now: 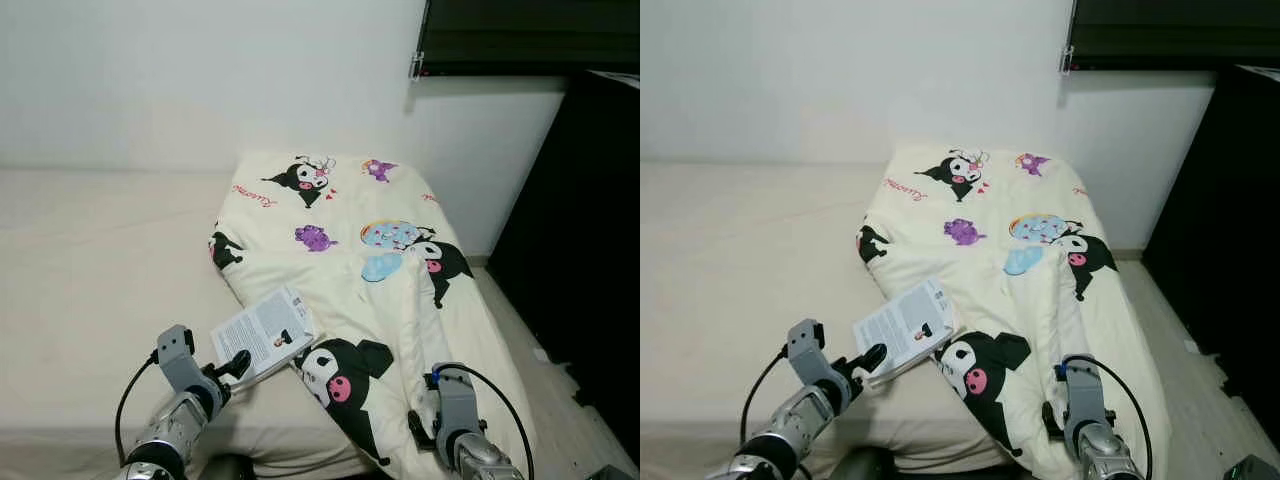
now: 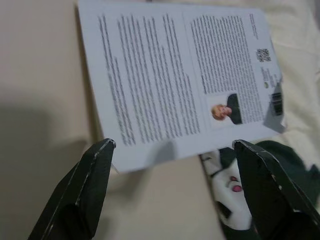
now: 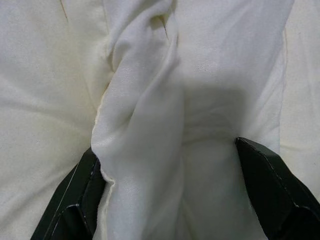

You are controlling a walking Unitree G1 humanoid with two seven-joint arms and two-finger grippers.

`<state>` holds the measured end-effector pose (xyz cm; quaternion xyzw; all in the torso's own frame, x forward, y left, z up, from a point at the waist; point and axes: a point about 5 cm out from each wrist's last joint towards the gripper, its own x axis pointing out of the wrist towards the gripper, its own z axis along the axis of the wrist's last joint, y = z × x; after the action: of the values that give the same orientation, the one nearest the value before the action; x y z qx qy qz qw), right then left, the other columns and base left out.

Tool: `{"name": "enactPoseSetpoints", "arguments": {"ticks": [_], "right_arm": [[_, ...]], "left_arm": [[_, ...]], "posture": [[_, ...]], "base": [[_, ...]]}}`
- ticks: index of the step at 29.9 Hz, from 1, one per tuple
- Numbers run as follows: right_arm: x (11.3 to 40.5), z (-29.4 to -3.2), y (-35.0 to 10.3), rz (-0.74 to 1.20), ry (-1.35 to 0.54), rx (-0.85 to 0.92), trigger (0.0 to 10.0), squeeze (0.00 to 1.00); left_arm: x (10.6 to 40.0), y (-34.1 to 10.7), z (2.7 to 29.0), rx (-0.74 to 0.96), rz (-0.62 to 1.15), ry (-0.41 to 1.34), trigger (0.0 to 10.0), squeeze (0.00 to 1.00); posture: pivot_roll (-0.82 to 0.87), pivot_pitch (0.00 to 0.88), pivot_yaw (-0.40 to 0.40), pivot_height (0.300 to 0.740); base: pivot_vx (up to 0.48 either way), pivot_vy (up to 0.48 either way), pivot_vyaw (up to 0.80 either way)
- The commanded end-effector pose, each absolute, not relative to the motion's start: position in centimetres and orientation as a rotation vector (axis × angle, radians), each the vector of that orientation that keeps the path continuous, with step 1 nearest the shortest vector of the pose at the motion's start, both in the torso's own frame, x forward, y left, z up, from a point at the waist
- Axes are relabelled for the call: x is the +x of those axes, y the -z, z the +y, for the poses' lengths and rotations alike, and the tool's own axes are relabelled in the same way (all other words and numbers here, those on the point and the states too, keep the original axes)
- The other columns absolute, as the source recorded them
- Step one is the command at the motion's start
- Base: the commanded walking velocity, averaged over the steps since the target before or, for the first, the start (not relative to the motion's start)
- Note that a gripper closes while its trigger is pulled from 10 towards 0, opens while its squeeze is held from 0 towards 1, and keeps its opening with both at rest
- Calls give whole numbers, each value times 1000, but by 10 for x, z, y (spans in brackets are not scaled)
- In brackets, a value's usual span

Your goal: Clean up the room

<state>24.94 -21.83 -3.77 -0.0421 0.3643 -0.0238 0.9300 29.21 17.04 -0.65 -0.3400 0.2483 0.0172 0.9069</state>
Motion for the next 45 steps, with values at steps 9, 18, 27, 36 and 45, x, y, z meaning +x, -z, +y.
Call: {"name": "enactPoseSetpoints", "arguments": {"ticks": [9, 18, 27, 36, 45], "right_arm": [[238, -222, 45, 758, 77, -28, 10000, 0], [260, -219, 22, 556, -1, 109, 10000, 0], [286, -229, -20, 336, -29, 138, 10000, 0], [288, -232, -61, 171, -70, 155, 10000, 0], [284, -228, -74, 169, -89, 159, 10000, 0]], "left_arm": [[295, 5, 184, -685, 511, -237, 10000, 0], [299, -2, 191, -836, 432, -239, 10000, 0], [301, -4, 175, -990, 404, -148, 10000, 0], [308, -17, 199, -839, 317, -232, 10000, 0], [322, -54, 250, -746, 149, -397, 10000, 0]], "posture": [[-73, 59, -17, 556], [-94, 126, -5, 556], [-131, 208, -2, 556], [-152, 308, -5, 556], [-144, 356, -12, 556]], "base": [[0, 0, 0], [0, 0, 0], [0, 0, 0], [0, 0, 0], [0, 0, 0]]}}
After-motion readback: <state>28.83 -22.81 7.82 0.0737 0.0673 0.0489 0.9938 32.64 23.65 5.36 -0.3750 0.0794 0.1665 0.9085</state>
